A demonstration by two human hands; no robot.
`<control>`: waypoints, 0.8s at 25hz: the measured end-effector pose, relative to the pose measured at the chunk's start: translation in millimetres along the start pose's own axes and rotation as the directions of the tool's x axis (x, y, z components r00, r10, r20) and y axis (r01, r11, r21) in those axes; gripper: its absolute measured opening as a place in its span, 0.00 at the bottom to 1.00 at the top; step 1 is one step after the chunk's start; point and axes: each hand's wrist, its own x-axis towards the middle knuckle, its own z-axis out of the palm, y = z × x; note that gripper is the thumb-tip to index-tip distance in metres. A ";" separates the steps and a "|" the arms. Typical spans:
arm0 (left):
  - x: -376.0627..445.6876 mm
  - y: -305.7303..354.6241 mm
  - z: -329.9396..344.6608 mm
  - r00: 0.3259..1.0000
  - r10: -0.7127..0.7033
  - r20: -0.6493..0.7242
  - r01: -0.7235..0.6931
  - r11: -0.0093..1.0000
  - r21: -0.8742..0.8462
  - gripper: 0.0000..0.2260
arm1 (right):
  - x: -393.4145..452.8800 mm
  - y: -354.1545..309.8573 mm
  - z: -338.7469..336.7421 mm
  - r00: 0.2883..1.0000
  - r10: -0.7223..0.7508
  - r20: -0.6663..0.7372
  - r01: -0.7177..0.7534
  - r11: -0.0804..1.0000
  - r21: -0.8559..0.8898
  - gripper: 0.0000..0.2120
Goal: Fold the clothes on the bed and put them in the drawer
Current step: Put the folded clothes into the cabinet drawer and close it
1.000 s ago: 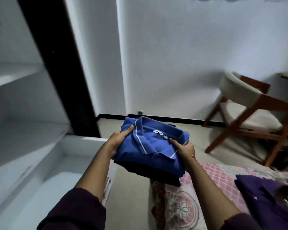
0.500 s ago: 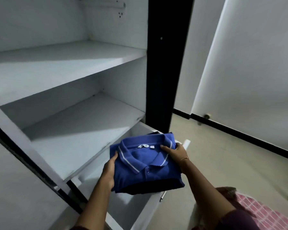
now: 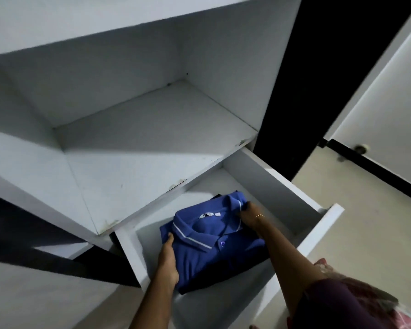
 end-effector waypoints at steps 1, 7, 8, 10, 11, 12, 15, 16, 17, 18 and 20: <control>5.9 -3.7 1.5 1.000 -0.008 -0.023 0.008 1.000 -0.006 0.23 | 9.7 3.1 5.7 1.000 0.006 0.020 -0.005 0.999 -0.038 0.19; 44.0 -38.0 2.1 0.966 0.087 -0.243 -0.087 0.996 0.010 0.29 | 33.5 18.2 20.3 0.989 0.044 0.140 -0.016 0.981 -0.193 0.19; 45.1 -44.0 2.4 0.933 0.135 -0.335 -0.114 0.990 0.084 0.35 | 33.1 17.3 19.7 0.986 0.050 0.159 -0.018 0.981 -0.193 0.19; 12.7 -41.1 21.4 0.821 0.247 -0.515 -0.128 0.958 0.255 0.41 | 29.4 15.8 16.4 0.980 0.071 0.184 -0.046 0.989 -0.137 0.19; -8.3 -36.9 34.0 0.758 0.318 -0.569 -0.140 0.932 0.335 0.41 | 24.5 12.3 14.4 0.983 0.077 0.165 -0.067 0.996 -0.064 0.18; -28.5 -33.3 46.8 0.708 0.386 -0.592 -0.173 0.906 0.385 0.39 | 17.3 8.5 11.2 0.988 0.072 0.139 -0.074 0.997 0.010 0.18; -62.7 -39.7 73.6 0.643 0.531 -0.552 -0.356 0.845 0.399 0.34 | -12.5 0.1 0.4 0.987 0.006 0.158 -0.035 0.984 0.177 0.19; -72.6 -43.8 79.8 0.639 0.550 -0.538 -0.423 0.835 0.351 0.33 | -26.3 -1.7 -2.3 0.983 -0.013 0.185 -0.025 0.979 0.202 0.19; -85.6 -48.3 84.7 0.639 0.565 -0.522 -0.480 0.823 0.304 0.32 | -42.1 -2.3 -5.1 0.977 -0.035 0.210 -0.013 0.975 0.222 0.20; -98.0 -53.7 87.2 0.634 0.596 -0.493 -0.519 0.800 0.300 0.31 | -58.5 -2.4 -6.9 0.972 -0.056 0.228 0.000 0.971 0.237 0.20; -119.7 -68.8 88.3 0.535 0.741 -0.405 -0.581 0.671 0.460 0.28 | -89.0 1.7 -9.5 0.958 -0.136 0.252 0.077 0.969 0.234 0.21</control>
